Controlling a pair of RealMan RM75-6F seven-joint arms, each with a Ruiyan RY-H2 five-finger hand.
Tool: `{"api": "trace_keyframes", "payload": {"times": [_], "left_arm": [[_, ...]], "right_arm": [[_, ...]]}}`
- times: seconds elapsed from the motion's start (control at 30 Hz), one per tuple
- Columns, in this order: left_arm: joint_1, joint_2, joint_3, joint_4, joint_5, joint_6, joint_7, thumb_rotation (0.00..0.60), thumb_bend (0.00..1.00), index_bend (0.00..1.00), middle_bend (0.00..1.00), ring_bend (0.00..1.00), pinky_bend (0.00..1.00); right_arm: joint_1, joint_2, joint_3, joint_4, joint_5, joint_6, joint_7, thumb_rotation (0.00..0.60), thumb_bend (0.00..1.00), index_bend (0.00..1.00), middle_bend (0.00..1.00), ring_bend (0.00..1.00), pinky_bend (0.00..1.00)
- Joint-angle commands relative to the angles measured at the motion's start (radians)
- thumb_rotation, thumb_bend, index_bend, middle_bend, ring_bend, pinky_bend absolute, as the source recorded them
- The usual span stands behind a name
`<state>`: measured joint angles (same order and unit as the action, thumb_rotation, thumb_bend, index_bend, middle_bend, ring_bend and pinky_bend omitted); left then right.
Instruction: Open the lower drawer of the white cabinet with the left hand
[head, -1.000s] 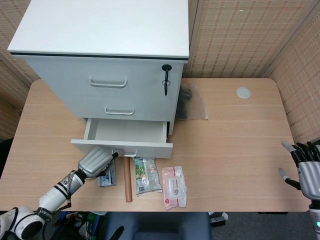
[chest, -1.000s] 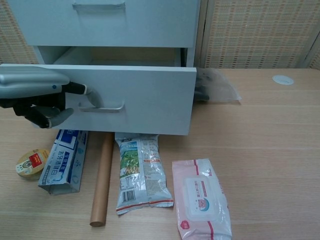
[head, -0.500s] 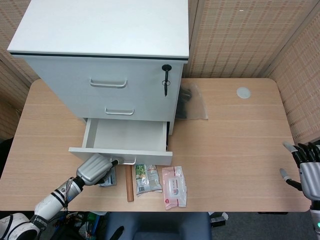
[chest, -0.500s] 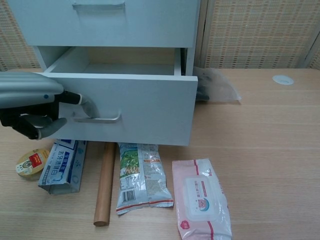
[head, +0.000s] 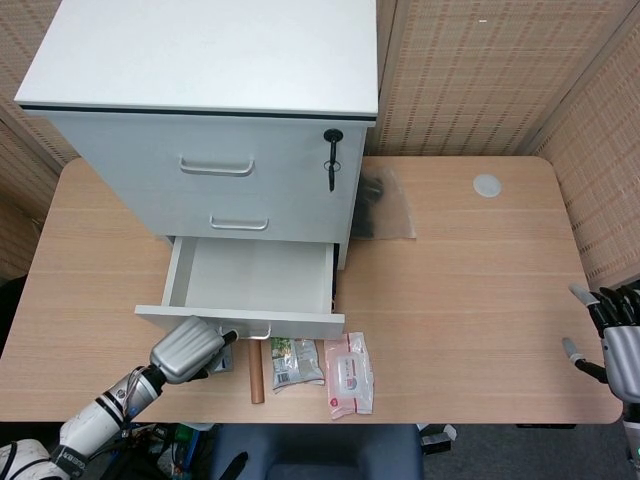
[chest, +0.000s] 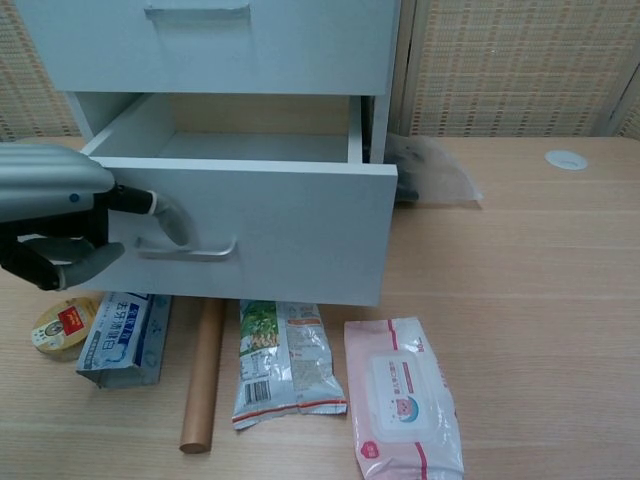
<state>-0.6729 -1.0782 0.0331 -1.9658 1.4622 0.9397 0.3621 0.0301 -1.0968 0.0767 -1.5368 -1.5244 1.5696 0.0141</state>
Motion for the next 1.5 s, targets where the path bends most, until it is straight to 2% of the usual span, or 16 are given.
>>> {"api": "trace_keyframes", "payload": {"times": [0.03,0.23,0.4,0.57,0.67,0.73,0.9,1.07,1.17,1.27,1.5], "left_arm": [[0.020,0.012,0.001,-0.010,0.046,0.042,-0.023,0.600,0.65,0.22,0.91,0.94,1.00],[0.069,0.057,0.012,-0.024,0.142,0.139,-0.086,0.600,0.65,0.22,0.83,0.81,1.00],[0.119,0.107,0.021,-0.035,0.193,0.227,-0.160,0.600,0.65,0.25,0.79,0.75,1.00],[0.194,0.123,0.004,-0.012,0.201,0.363,-0.200,0.600,0.64,0.41,0.77,0.73,1.00],[0.248,0.109,-0.013,0.025,0.169,0.444,-0.197,0.600,0.63,0.44,0.76,0.72,0.98],[0.283,0.095,-0.022,0.056,0.131,0.483,-0.189,0.600,0.59,0.44,0.74,0.70,0.93],[0.359,0.047,-0.030,0.139,0.027,0.535,-0.168,0.600,0.51,0.42,0.65,0.58,0.71],[0.413,0.015,-0.023,0.181,-0.078,0.527,-0.137,0.600,0.38,0.30,0.41,0.35,0.37],[0.436,-0.005,-0.020,0.201,-0.115,0.524,-0.110,0.600,0.32,0.19,0.26,0.22,0.23],[0.461,-0.036,-0.024,0.226,-0.113,0.552,-0.117,0.600,0.31,0.09,0.16,0.15,0.20],[0.497,-0.100,-0.027,0.279,-0.060,0.609,-0.105,0.600,0.31,0.07,0.14,0.13,0.20]], "right_arm": [[0.000,0.000,0.000,0.000,-0.002,0.002,0.001,0.600,0.26,0.17,0.26,0.15,0.08],[0.002,-0.002,0.003,0.002,-0.003,0.001,0.005,0.600,0.25,0.17,0.26,0.15,0.08],[0.005,-0.005,0.003,0.004,-0.005,-0.002,0.006,0.600,0.25,0.17,0.26,0.15,0.08],[0.006,-0.006,0.003,0.002,-0.008,-0.003,0.008,0.600,0.25,0.17,0.26,0.15,0.08],[0.006,-0.004,-0.001,0.002,-0.011,-0.006,0.010,0.600,0.25,0.17,0.26,0.15,0.08],[0.007,0.002,-0.005,0.000,-0.015,-0.010,0.013,0.600,0.25,0.17,0.26,0.15,0.08],[0.010,0.006,-0.015,-0.001,-0.034,-0.015,0.020,0.600,0.25,0.17,0.26,0.15,0.08],[0.018,0.005,-0.023,0.001,-0.046,-0.029,0.027,0.600,0.18,0.17,0.26,0.15,0.08],[0.022,0.004,-0.025,-0.001,-0.053,-0.032,0.026,0.600,0.13,0.17,0.26,0.15,0.08],[0.026,0.003,-0.029,-0.001,-0.060,-0.037,0.025,0.600,0.12,0.17,0.26,0.15,0.08],[0.032,-0.006,-0.031,0.004,-0.062,-0.043,0.022,0.600,0.12,0.17,0.26,0.15,0.08]]}}
